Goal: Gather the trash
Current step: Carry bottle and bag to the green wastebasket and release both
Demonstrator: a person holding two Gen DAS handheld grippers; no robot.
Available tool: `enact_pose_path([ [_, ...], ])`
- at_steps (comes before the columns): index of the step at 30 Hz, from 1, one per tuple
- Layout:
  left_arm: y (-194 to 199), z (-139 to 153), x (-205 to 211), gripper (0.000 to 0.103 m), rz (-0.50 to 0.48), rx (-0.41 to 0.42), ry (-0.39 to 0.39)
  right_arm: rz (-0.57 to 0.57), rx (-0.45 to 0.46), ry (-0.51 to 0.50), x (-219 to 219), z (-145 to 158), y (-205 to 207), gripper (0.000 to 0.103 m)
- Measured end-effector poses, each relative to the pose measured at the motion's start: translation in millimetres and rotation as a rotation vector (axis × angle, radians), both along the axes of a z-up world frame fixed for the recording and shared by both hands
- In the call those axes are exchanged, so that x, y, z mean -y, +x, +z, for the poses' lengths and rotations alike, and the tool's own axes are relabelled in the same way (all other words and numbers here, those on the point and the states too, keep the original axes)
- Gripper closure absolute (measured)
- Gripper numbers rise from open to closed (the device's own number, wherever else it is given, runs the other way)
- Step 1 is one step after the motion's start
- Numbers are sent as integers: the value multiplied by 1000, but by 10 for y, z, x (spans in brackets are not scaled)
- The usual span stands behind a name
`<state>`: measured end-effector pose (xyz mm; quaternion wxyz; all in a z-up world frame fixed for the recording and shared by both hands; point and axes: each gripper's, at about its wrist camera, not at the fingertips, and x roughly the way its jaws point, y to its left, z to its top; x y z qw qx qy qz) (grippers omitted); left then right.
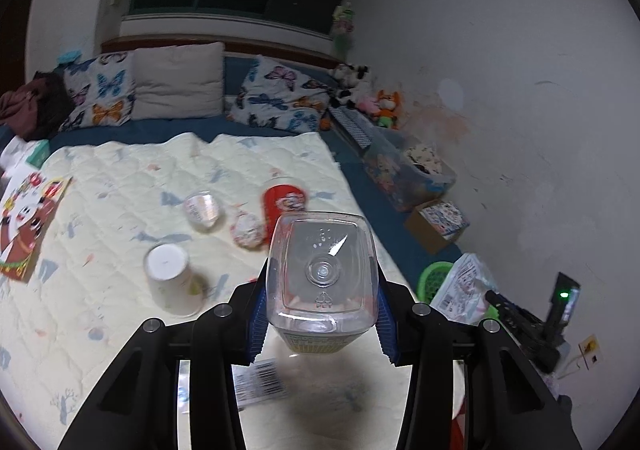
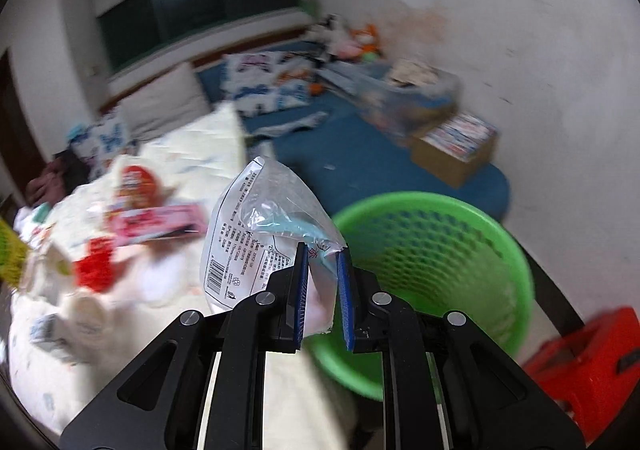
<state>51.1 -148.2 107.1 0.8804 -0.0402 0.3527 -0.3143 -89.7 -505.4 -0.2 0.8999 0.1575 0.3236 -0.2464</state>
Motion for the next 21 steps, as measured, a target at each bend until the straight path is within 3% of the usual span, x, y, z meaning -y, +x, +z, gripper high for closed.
enact_pose_path([
  [5, -46, 36, 473, 60, -100, -11, 2, -78, -57, 30, 344, -257, -88, 87],
  [11, -87, 5, 1295, 60, -236, -23, 12, -90, -106, 110, 640, -607, -50, 84],
  [12, -87, -19, 1399, 60, -250, -30, 15, -91, -110, 118, 664, -633, -46, 81],
  [14, -96, -75, 1730, 60, -294, -46, 28, -86, -108, 153, 756, -738, -51, 64],
  [21, -110, -385, 2728, 60, -402, -91, 99, -113, -76, 147, 953, -713, -256, 58],
])
